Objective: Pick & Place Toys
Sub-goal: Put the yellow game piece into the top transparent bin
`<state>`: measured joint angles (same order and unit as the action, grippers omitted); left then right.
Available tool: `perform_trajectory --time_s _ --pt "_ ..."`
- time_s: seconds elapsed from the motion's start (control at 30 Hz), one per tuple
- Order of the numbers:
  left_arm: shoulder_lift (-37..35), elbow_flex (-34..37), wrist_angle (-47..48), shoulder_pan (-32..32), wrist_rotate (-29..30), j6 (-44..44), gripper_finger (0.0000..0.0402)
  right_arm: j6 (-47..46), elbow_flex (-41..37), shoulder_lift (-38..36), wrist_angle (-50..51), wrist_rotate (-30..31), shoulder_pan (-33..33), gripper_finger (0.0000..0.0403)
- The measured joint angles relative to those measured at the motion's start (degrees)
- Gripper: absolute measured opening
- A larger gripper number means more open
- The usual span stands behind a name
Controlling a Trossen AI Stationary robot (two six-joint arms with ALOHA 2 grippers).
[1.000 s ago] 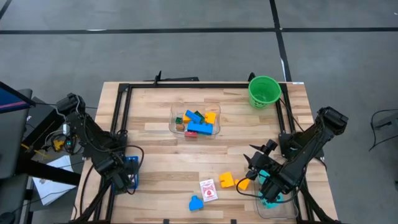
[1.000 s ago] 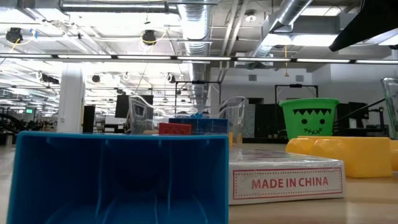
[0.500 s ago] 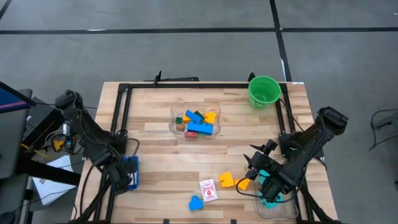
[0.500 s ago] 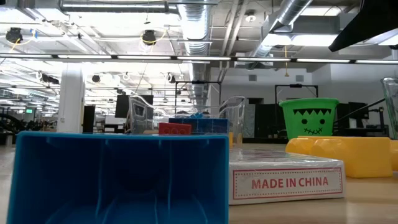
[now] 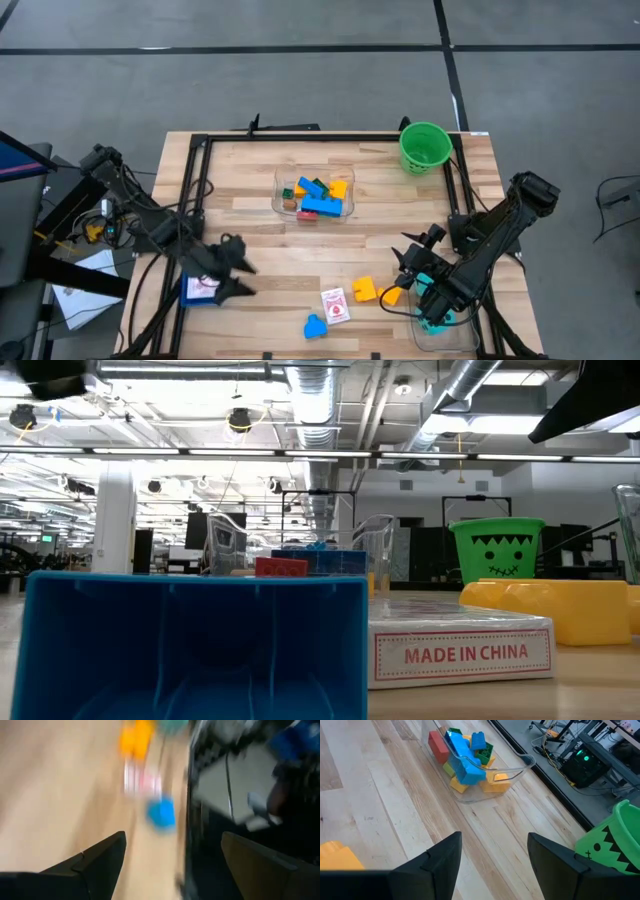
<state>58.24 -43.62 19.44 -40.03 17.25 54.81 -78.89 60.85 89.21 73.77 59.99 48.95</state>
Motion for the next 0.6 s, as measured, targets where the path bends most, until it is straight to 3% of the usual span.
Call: perform_trajectory --time_s 0.07,0.17,0.4,0.6 --pt "0.94 0.0 -6.94 1.81 3.69 -10.35 0.0327 0.0 0.01 0.0 0.22 0.0 0.0 0.0218" --pt "3.1 -0.03 -16.83 4.0 4.77 -24.31 0.0332 -0.02 0.01 0.0 0.38 0.02 0.02 0.0218" --pt "11.02 -0.04 -24.57 7.03 5.31 -43.91 0.034 -0.05 0.01 0.0 0.6 0.01 0.02 0.0218" --pt "18.13 0.0 -37.67 8.97 16.26 -65.76 0.0334 -0.07 0.01 0.0 0.55 0.02 0.02 0.0218"
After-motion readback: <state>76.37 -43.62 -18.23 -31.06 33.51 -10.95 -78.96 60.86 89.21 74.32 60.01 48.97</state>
